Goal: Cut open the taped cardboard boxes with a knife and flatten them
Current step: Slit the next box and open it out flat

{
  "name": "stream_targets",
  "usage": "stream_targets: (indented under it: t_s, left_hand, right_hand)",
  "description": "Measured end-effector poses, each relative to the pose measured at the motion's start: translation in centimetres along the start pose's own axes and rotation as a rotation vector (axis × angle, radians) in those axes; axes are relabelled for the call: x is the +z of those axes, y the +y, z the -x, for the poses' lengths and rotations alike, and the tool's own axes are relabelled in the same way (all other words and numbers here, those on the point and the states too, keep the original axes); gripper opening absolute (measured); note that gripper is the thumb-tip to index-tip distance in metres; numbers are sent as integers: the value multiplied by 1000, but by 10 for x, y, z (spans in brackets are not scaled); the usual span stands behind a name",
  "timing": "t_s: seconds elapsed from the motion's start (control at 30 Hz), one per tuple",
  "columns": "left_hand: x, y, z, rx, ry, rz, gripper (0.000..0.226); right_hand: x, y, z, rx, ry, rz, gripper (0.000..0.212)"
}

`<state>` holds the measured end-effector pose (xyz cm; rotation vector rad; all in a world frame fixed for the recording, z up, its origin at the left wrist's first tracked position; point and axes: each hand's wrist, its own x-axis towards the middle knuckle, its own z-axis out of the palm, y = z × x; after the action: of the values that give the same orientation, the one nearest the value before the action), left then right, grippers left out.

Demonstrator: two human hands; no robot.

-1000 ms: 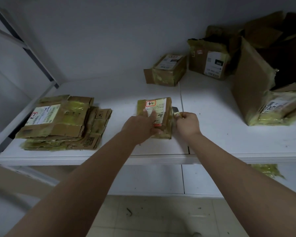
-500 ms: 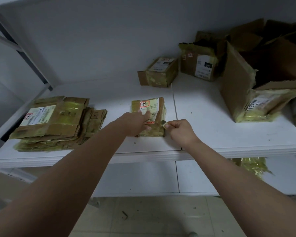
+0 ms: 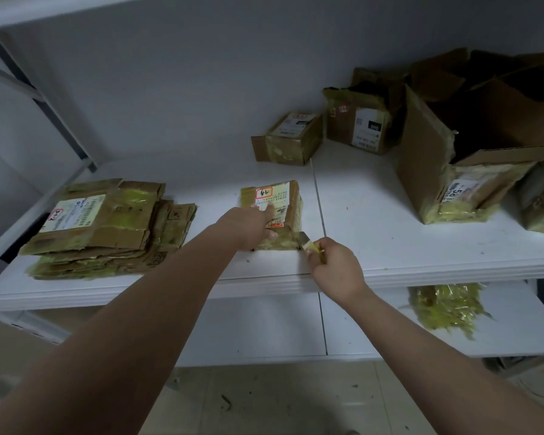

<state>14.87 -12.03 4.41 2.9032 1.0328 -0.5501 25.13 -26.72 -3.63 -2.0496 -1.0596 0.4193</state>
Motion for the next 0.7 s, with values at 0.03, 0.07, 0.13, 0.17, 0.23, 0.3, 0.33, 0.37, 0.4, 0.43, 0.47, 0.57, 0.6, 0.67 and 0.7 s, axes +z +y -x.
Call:
stream_targets:
  t_s: [0.03, 0.07, 0.13, 0.17, 0.23, 0.3, 0.33, 0.37, 0.4, 0.43, 0.47, 0.57, 0.6, 0.67, 0.7]
  left_hand:
    - [-1, 0, 1, 0, 2, 9, 66]
    - [-1, 0, 2, 0, 2, 16, 65]
    - [-1, 0, 2, 0, -1, 17, 65]
    - [0, 0, 1, -2, -2, 13, 66]
    - [0, -1, -1, -8, -10, 13, 67]
    - [0, -1, -1, -9, -13, 18, 67]
    - [0, -1, -1, -5, -9, 19, 67]
    - [-1, -1, -1, 0, -6, 21, 67]
    - [-1, -1, -1, 2, -4, 23, 67]
    - [-1, -2, 0, 5, -2, 25, 67]
    - [-1, -2, 0, 11, 0, 27, 67]
    - [0, -2, 0, 28, 4, 20, 66]
    - [0, -2, -1, 31, 4, 16, 66]
    - [0, -5, -2, 36, -5, 20, 69]
    - [-1, -7, -3, 44, -7, 33, 72]
  right_hand:
    - [1, 1, 4, -35, 36, 34, 12]
    - [1, 3, 7, -68, 65, 49, 10]
    - [3, 7, 15, -131, 107, 69, 8]
    - [4, 9, 18, -167, 128, 91, 8]
    - [6, 10, 21, -219, 158, 146, 11]
    - [8, 8, 20, -253, 183, 197, 20]
    - [9, 8, 18, -266, 199, 216, 24]
    - [11, 6, 17, -277, 224, 233, 26]
    - [11, 5, 15, -286, 246, 263, 25]
    - [12, 3, 14, -301, 274, 310, 22]
    - [12, 1, 13, -303, 285, 370, 17]
    - [13, -2, 11, -292, 300, 514, 22]
    - [13, -2, 11, -285, 266, 540, 33]
    - [11, -2, 12, -274, 203, 573, 46]
    - [11, -2, 14, -275, 174, 583, 49]
